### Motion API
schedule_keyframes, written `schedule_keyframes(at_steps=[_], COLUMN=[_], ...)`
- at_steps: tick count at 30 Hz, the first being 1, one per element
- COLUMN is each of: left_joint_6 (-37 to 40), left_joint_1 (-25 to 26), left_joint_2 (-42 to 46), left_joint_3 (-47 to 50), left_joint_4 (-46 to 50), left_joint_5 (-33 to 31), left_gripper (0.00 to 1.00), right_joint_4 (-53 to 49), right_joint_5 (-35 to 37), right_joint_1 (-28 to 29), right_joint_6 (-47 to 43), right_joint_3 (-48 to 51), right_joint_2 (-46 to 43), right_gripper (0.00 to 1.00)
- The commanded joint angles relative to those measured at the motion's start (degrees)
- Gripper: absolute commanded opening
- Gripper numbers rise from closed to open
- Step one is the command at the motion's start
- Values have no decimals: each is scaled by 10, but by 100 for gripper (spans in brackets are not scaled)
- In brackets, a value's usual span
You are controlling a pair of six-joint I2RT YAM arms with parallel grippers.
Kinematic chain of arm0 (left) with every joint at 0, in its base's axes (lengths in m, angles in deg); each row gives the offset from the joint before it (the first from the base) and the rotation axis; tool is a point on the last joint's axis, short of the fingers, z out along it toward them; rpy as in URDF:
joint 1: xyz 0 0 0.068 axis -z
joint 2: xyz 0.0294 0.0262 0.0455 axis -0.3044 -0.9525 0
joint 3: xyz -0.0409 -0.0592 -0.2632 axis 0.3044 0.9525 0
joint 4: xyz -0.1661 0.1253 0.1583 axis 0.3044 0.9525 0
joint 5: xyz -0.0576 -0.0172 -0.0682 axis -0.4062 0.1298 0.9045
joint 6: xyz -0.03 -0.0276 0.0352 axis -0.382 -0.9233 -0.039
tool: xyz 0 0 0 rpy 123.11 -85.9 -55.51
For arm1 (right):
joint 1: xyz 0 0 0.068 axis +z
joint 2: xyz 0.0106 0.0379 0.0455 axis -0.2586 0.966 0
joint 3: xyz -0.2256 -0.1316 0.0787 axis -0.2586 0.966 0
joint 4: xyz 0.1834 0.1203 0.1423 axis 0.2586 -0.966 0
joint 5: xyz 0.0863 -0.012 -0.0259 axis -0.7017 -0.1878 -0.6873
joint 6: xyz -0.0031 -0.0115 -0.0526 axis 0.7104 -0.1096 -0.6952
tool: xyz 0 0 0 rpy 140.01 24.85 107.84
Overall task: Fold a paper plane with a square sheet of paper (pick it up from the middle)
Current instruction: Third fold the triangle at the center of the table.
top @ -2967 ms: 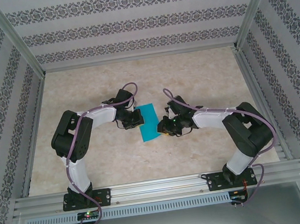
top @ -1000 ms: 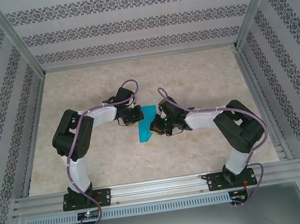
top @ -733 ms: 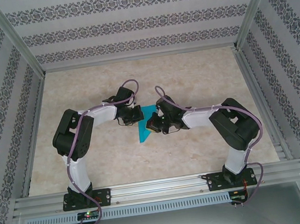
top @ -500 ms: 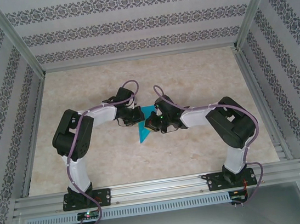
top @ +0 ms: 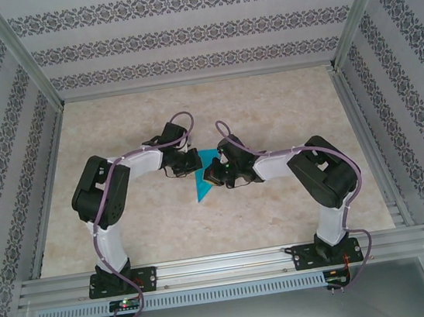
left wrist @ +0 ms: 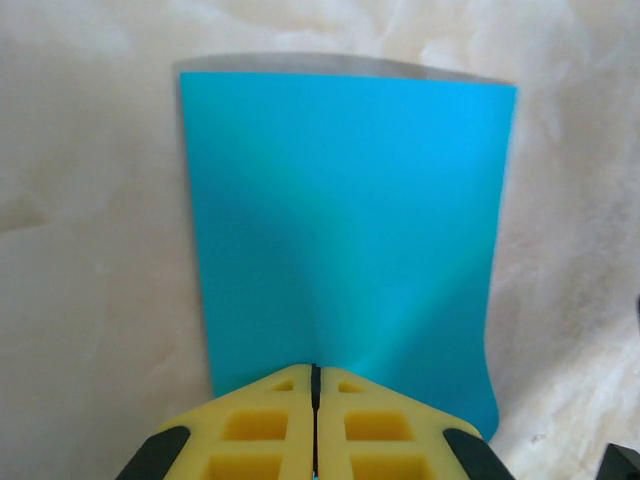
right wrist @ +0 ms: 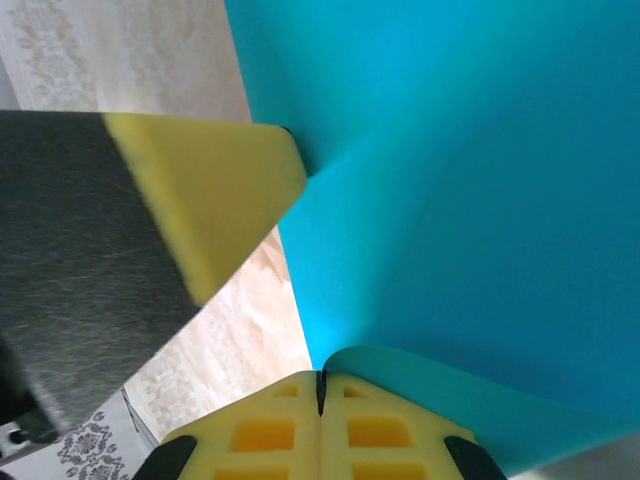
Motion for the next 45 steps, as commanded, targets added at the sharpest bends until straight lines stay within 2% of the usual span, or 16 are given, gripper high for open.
schedule_keyframes(at_steps=[1, 45], left_joint_6=[-4, -1], left_joint_1=[-6, -6], left_joint_2=[-16, -26], left_joint_3=[6, 10], left_joint_4=[-8, 11], left_joint_5=[1, -8], left_gripper=[8, 5], right_joint_4=[21, 50], right_joint_5=[2, 12], right_joint_1=[3, 7], right_joint_6=[7, 18], right_joint_3=[-5, -19], right_joint_2=[9, 47], right_gripper=[1, 1])
